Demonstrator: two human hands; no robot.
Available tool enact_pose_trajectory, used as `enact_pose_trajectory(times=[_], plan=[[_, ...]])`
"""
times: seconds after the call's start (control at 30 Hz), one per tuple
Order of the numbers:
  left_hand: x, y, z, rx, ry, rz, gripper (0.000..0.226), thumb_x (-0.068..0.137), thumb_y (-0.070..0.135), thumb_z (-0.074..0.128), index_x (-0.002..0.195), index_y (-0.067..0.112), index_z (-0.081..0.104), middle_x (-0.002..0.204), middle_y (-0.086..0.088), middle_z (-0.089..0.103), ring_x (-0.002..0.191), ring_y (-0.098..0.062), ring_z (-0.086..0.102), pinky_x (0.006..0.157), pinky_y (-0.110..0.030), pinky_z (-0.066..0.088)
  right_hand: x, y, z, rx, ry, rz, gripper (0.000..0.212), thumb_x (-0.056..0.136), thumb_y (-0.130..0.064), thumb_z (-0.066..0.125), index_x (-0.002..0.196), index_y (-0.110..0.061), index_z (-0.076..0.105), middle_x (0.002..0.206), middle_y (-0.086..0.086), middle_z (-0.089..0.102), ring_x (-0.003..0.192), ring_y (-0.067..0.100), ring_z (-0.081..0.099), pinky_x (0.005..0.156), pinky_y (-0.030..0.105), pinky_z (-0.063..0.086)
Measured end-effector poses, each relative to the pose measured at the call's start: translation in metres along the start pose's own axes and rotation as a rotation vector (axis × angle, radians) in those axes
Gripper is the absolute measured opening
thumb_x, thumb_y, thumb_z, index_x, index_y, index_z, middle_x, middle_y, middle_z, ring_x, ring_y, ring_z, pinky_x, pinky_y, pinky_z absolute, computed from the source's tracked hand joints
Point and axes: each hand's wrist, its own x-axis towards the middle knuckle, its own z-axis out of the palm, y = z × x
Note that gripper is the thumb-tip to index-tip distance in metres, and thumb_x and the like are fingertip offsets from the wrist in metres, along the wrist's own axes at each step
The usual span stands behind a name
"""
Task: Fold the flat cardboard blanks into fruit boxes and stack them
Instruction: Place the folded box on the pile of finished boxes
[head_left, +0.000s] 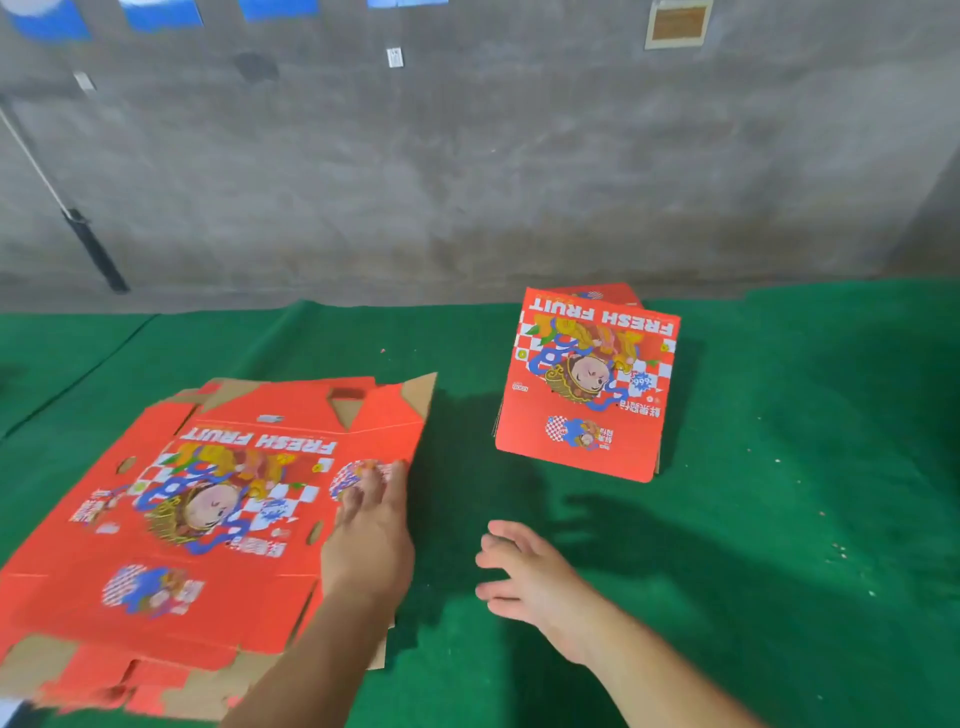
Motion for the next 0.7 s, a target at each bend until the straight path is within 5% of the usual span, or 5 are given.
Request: enact_pose_trajectory(times=[0.1, 0.23, 0.47, 0.6, 0.7], plan=[[-0.024, 0.044, -0.001, -0.122, 0.046, 0.136, 0.079, 0.096, 0.008, 0.046, 0.161, 0.032, 0.007, 0.17, 0.002, 0.008, 0.155, -0.024, 0.02, 0.114, -0.038, 0.038, -0.004, -0.011, 0.0, 0.138, -0.034, -0.072, 0.035, 0.102, -0.049, 0.055, 0.133, -0.033, 0.052, 0.131, 0.002, 0.066, 0.109, 0.028, 0.072, 0.097, 0.039, 0.057], [-0.063, 0.09, 0.007, -0.329, 0.059, 0.275, 0.08, 0.099, 0.01, 0.041, 0.164, 0.032, -0.001, 0.171, 0.013, 0.0, 0.159, -0.019, 0.007, 0.121, -0.031, 0.032, -0.016, -0.029, -0.013, 0.439, -0.055, -0.224, 0.039, 0.094, -0.04, 0.066, 0.127, -0.02, 0.063, 0.122, 0.006, 0.074, 0.111, 0.023, 0.072, 0.089, 0.035, 0.057], [-0.084, 0.1, -0.004, -0.643, 0.155, 0.547, 0.059, 0.101, 0.033, 0.05, 0.157, 0.038, 0.032, 0.159, 0.02, 0.038, 0.146, -0.012, 0.039, 0.116, -0.033, 0.04, -0.035, -0.036, -0.06, 0.507, 0.154, -0.399, 0.023, 0.103, -0.006, 0.053, 0.12, -0.012, 0.067, 0.112, 0.014, 0.076, 0.096, 0.027, 0.074, 0.084, 0.039, 0.058], [-0.057, 0.053, -0.011, -0.816, 0.262, 0.312, 0.046, 0.099, 0.03, 0.057, 0.144, 0.024, 0.051, 0.14, 0.006, 0.059, 0.126, -0.018, 0.055, 0.11, -0.04, 0.042, -0.054, -0.03, -0.107, 0.56, 0.259, -0.414, 0.036, 0.104, -0.013, 0.052, 0.138, -0.005, 0.057, 0.129, 0.024, 0.067, 0.109, 0.037, 0.066, 0.099, 0.051, 0.051], [-0.03, 0.014, -0.017, -0.815, 0.328, -0.075, 0.054, 0.086, 0.042, 0.056, 0.129, 0.01, 0.053, 0.131, -0.015, 0.06, 0.125, -0.038, 0.053, 0.107, -0.056, 0.039, -0.071, -0.025, -0.142, 0.601, 0.342, -0.413, 0.038, 0.104, -0.024, 0.055, 0.138, -0.009, 0.057, 0.125, 0.021, 0.069, 0.091, 0.032, 0.072, 0.084, 0.047, 0.057]])
